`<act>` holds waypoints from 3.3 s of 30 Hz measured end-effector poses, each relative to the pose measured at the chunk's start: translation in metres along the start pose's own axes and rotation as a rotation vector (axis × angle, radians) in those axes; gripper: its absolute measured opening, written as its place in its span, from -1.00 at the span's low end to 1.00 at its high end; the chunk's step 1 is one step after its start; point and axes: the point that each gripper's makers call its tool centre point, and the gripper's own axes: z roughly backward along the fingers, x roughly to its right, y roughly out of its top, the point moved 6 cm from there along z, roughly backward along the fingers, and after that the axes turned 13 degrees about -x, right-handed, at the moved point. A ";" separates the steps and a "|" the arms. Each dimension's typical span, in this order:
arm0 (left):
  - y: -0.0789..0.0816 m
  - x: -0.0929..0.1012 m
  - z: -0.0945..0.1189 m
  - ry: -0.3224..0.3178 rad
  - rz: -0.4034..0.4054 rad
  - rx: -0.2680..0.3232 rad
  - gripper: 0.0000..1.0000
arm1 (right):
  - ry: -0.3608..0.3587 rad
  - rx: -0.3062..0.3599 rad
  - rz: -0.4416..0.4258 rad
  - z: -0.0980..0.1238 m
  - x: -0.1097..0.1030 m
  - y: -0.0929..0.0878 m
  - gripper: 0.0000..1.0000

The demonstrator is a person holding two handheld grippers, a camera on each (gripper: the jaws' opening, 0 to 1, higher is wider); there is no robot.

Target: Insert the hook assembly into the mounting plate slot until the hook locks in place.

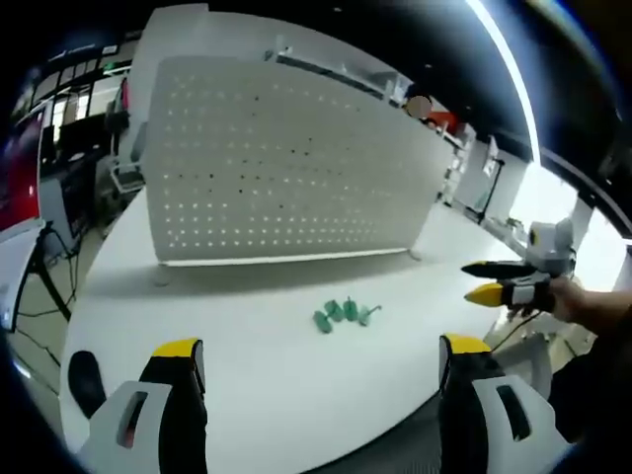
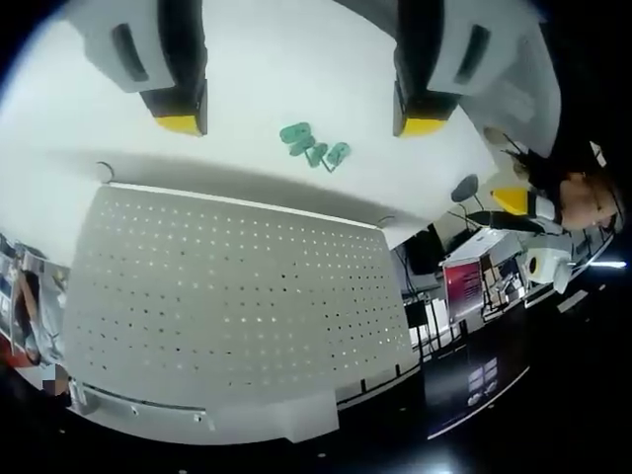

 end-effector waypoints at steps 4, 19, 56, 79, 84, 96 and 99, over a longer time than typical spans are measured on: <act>0.000 0.000 0.001 0.001 0.002 0.003 1.00 | -0.005 -0.019 0.001 -0.002 0.000 -0.003 0.48; 0.001 0.001 0.000 -0.013 -0.001 -0.005 1.00 | -0.007 -0.016 -0.025 0.004 0.003 -0.004 0.42; -0.008 -0.008 -0.012 -0.013 0.037 -0.054 1.00 | 0.042 -0.094 0.039 -0.029 0.002 -0.010 0.03; -0.005 -0.017 -0.016 0.003 0.049 -0.072 0.99 | 0.225 -0.201 0.195 -0.127 -0.003 0.018 -0.26; -0.005 -0.022 -0.014 0.011 0.058 -0.080 0.99 | 0.251 -0.242 0.218 -0.147 0.002 0.021 -0.33; -0.012 -0.025 -0.021 0.017 0.076 -0.103 0.98 | 0.277 -0.301 0.302 -0.187 0.009 0.027 -0.53; -0.012 -0.024 -0.025 0.010 0.078 -0.118 0.98 | 0.283 -0.313 0.319 -0.194 0.007 0.026 -0.59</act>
